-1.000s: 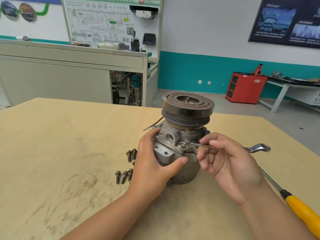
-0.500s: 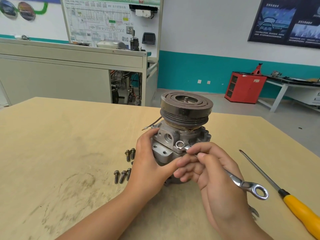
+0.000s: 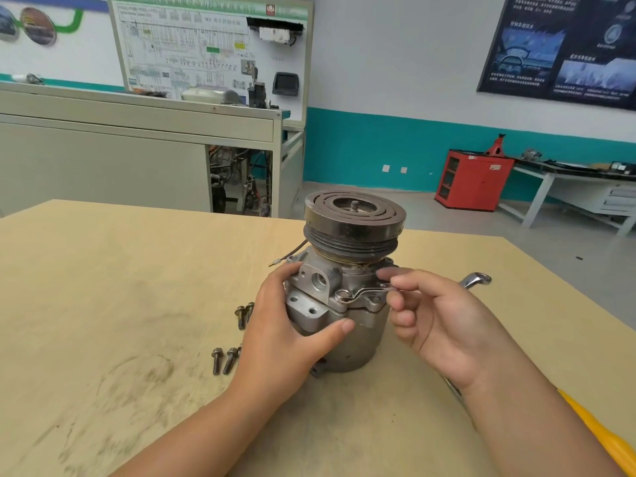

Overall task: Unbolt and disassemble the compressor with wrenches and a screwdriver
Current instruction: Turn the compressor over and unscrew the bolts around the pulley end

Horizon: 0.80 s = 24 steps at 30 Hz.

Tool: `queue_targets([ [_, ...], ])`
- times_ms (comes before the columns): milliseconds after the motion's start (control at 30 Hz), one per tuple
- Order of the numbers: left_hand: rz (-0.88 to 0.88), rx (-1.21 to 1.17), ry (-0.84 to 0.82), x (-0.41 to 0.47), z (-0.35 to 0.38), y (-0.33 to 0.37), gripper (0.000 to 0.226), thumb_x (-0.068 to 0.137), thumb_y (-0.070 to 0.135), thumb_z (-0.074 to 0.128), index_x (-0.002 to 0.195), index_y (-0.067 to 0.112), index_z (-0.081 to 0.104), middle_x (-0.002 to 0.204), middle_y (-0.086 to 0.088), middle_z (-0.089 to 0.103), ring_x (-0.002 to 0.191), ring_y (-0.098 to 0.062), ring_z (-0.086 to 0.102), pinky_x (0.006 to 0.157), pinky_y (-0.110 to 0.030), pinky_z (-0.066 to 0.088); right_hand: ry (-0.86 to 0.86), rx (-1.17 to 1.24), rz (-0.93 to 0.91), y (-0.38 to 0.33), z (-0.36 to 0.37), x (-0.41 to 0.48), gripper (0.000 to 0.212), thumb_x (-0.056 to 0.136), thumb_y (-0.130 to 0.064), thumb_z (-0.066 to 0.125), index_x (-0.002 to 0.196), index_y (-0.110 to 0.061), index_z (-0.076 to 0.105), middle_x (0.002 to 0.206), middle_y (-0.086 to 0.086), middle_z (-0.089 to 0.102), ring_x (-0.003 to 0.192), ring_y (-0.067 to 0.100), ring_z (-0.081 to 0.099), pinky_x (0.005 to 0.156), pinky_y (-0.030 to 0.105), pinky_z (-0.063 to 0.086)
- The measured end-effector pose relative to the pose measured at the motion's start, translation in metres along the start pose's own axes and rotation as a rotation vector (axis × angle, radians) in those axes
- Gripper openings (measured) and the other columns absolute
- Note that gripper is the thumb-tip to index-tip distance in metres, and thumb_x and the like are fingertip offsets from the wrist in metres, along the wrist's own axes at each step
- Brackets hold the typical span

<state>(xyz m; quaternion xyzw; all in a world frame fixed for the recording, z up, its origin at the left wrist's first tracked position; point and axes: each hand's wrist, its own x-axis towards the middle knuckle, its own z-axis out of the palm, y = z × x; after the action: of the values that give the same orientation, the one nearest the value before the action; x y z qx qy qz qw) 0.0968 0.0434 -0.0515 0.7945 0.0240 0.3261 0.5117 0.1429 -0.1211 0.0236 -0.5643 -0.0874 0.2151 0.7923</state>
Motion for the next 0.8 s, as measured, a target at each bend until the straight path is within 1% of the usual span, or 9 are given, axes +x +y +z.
queue_targets([
  [67,0.008,0.014,-0.002,0.0,0.0,0.0,0.075,0.058,0.05,0.084,0.112,0.061,0.032,0.126,0.023,0.049,0.118,0.003,0.048,0.094,-0.022,0.042,0.003,-0.014,-0.1,0.001,-0.001,0.0,0.004,0.071,-0.007,0.059,0.074,-0.008,0.057,0.049,0.004,0.052,0.036,0.01,0.046,0.034,0.017,0.037],
  [133,0.005,0.02,-0.01,-0.001,0.0,0.0,0.075,0.059,0.051,0.082,0.113,0.06,0.03,0.127,0.024,0.047,0.118,0.004,0.046,0.093,-0.019,0.042,-0.023,0.009,-0.222,0.004,-0.003,-0.005,0.008,0.065,-0.012,0.061,0.067,-0.01,0.054,0.051,0.006,0.057,0.038,0.01,0.051,0.036,0.016,0.04],
  [233,-0.003,0.025,-0.026,-0.001,0.001,0.0,0.075,0.059,0.054,0.08,0.112,0.063,0.028,0.127,0.028,0.043,0.118,0.01,0.042,0.09,-0.011,0.039,0.003,0.026,-0.444,0.007,-0.004,-0.013,0.012,0.068,-0.014,0.061,0.064,-0.008,0.051,0.054,0.01,0.062,0.041,0.016,0.058,0.04,0.016,0.044],
  [300,-0.009,0.024,-0.029,-0.001,0.001,0.0,0.074,0.056,0.061,0.075,0.112,0.062,0.028,0.127,0.028,0.04,0.118,0.013,0.039,0.088,-0.003,0.036,0.041,-0.078,-0.59,0.012,0.0,-0.019,0.015,0.072,-0.014,0.062,0.068,-0.005,0.051,0.055,0.012,0.064,0.044,0.022,0.062,0.041,0.02,0.047],
  [367,-0.009,0.026,-0.027,-0.001,0.001,0.0,0.073,0.054,0.064,0.072,0.112,0.059,0.028,0.127,0.026,0.039,0.119,0.012,0.038,0.088,0.0,0.033,0.039,-0.181,-0.699,0.022,0.009,-0.022,0.015,0.076,-0.014,0.063,0.068,-0.007,0.052,0.057,0.014,0.066,0.045,0.026,0.064,0.042,0.022,0.05],
  [467,0.002,0.043,-0.025,-0.001,0.002,-0.001,0.073,0.058,0.056,0.077,0.113,0.058,0.028,0.126,0.028,0.036,0.119,0.008,0.039,0.092,-0.007,0.035,0.06,-0.276,-0.752,0.037,0.017,-0.025,0.022,0.082,-0.015,0.068,0.064,-0.018,0.056,0.059,0.009,0.069,0.048,0.024,0.066,0.044,0.024,0.052],
  [567,0.003,0.049,-0.024,-0.001,0.002,-0.001,0.073,0.061,0.051,0.078,0.113,0.057,0.028,0.126,0.025,0.038,0.119,0.006,0.041,0.094,-0.013,0.038,0.12,-0.424,-0.801,0.043,0.017,-0.026,0.015,0.083,-0.02,0.061,0.068,-0.019,0.056,0.061,0.001,0.07,0.05,0.018,0.067,0.047,0.022,0.052],
  [667,-0.003,0.044,-0.025,-0.002,0.001,0.001,0.075,0.062,0.049,0.08,0.117,0.056,0.028,0.128,0.021,0.038,0.118,0.01,0.039,0.095,-0.014,0.038,0.162,-0.511,-0.852,0.045,0.018,-0.029,0.021,0.083,-0.026,0.064,0.068,-0.018,0.053,0.058,0.002,0.066,0.046,0.014,0.064,0.043,0.02,0.049],
  [800,-0.022,0.024,-0.038,-0.001,0.001,0.002,0.077,0.064,0.047,0.08,0.124,0.047,0.031,0.128,0.018,0.042,0.119,0.001,0.045,0.1,-0.028,0.043,0.14,-0.797,-1.035,0.046,0.017,-0.03,0.022,0.085,-0.026,0.059,0.067,-0.019,0.048,0.049,0.005,0.054,0.042,0.023,0.057,0.038,0.034,0.042],
])
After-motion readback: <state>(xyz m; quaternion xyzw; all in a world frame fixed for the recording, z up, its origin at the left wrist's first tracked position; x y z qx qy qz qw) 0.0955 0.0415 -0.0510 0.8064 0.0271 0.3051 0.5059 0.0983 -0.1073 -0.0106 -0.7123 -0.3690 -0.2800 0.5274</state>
